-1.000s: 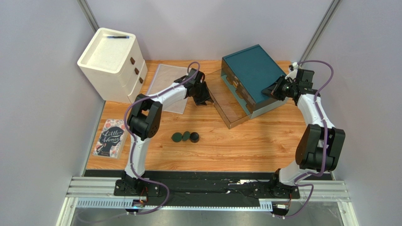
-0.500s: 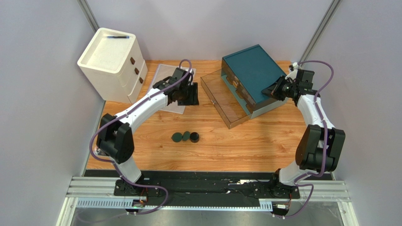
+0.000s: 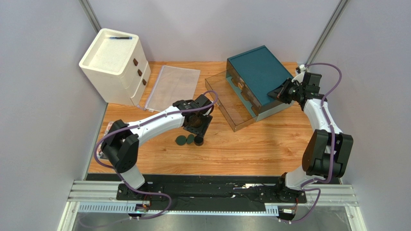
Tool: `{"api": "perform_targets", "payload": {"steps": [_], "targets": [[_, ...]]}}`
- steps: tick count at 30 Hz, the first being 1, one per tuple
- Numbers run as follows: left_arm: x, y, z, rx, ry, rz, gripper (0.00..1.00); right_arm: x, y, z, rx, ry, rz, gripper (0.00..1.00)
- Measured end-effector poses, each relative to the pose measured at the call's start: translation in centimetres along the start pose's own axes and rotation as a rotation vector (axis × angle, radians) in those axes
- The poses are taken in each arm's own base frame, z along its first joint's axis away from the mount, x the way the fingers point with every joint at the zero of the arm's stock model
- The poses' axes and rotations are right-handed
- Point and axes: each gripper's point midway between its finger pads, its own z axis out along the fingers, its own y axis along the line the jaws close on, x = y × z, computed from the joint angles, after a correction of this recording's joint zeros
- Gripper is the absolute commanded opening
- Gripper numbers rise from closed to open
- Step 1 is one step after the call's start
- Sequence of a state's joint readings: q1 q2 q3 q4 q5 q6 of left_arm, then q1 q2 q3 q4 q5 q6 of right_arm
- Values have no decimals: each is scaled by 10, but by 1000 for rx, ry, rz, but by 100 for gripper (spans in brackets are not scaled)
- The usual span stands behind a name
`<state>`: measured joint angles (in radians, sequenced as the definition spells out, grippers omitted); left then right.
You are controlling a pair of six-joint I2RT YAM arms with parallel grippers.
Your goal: Organize the makeup
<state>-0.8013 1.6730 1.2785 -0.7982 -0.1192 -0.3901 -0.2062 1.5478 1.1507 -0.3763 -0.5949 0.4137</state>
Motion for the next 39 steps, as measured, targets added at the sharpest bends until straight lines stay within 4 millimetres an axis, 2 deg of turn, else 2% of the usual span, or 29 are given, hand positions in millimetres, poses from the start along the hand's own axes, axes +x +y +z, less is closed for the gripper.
{"api": "perform_targets", "payload": {"steps": [8,17,20,21,24,25,30,34,39], "targets": [[18,-6,38,-49,111,55,61,2,0,-2,4,-5,-2,0],[21,-19,54,-49,148,94,60,2,0,-3,6,-6,-2,0],[25,-20,59,-52,166,99,56,3,0,-3,6,-6,-2,0],[27,-21,60,-53,172,101,54,3,-1,-3,6,-5,-2,0],[28,-22,61,-50,175,110,19,3,-1,-3,6,-4,-1,0],[28,-23,61,-49,173,105,0,3,-1,-3,6,-4,-1,0],[26,-24,59,-54,170,109,0,3,0,-3,6,-2,1,0],[10,-24,49,-69,141,107,0,3,-1,-2,4,3,4,0],[-53,-38,16,-55,-17,87,0,4,-1,-1,0,9,7,0]]}}
